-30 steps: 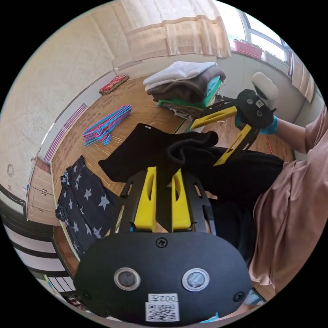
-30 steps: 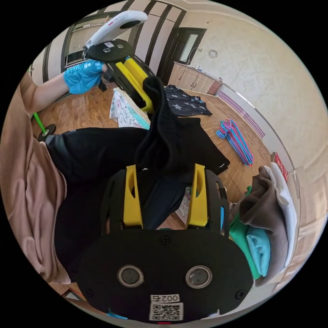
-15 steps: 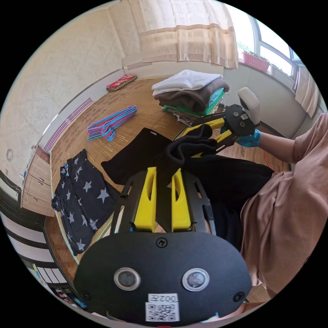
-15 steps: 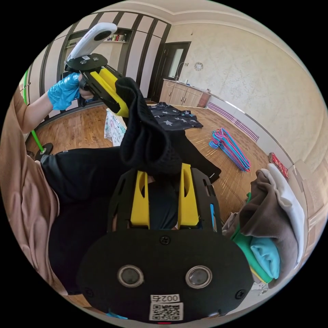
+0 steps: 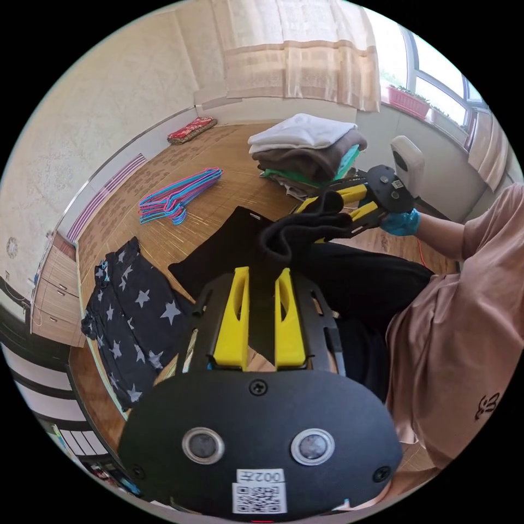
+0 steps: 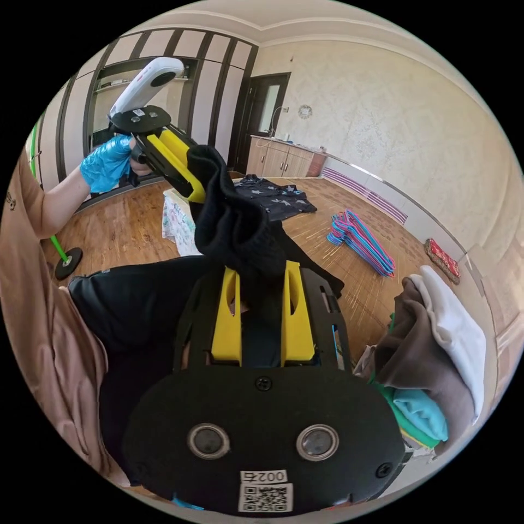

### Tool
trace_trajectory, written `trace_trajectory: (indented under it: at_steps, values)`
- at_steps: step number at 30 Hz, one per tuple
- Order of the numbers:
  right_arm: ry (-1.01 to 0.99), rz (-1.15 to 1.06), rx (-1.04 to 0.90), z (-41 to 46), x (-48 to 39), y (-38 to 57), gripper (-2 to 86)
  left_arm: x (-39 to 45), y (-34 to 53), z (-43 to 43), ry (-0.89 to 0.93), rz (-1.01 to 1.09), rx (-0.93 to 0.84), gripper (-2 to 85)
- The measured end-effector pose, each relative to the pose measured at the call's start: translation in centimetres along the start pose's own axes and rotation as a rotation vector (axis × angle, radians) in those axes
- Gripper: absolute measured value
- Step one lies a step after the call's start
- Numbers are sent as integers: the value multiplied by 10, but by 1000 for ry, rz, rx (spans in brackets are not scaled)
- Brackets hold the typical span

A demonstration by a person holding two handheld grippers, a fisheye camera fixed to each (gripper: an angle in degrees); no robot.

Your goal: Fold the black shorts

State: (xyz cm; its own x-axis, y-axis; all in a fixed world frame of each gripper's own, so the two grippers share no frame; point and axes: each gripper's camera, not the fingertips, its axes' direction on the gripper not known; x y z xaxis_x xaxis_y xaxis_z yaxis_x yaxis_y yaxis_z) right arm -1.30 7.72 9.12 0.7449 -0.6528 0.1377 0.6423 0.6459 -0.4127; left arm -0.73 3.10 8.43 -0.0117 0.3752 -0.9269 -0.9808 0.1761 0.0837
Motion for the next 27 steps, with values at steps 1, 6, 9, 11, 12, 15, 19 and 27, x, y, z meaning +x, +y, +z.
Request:
trace_trajectory:
  at_steps: [1, 6, 9, 11, 12, 15, 19, 27]
  values:
    - [30, 36, -10, 8, 8, -10, 113, -11, -8, 5, -18, -4, -1, 69]
    - [103, 142, -62, 54, 44, -46, 111, -60, -42, 40, -79, -50, 4, 70]
    - [102, 183, -107, 89, 68, -60, 110, -88, -57, 71, -85, -95, -25, 70]
    - [96, 213, -142, 110, 81, -66, 110, -104, -64, 90, -72, -133, -39, 69]
    - [104, 231, -167, 123, 89, -70, 108, -113, -68, 101, -64, -154, -45, 68]
    - [136, 271, -217, 152, 105, -79, 100, -134, -76, 130, -60, -203, -72, 64]
    - [203, 305, -305, 193, 124, -86, 79, -156, -83, 168, -81, -276, -118, 57]
    - [249, 345, -305, 208, 146, -96, 70, -189, -71, 177, -103, -431, -85, 33]
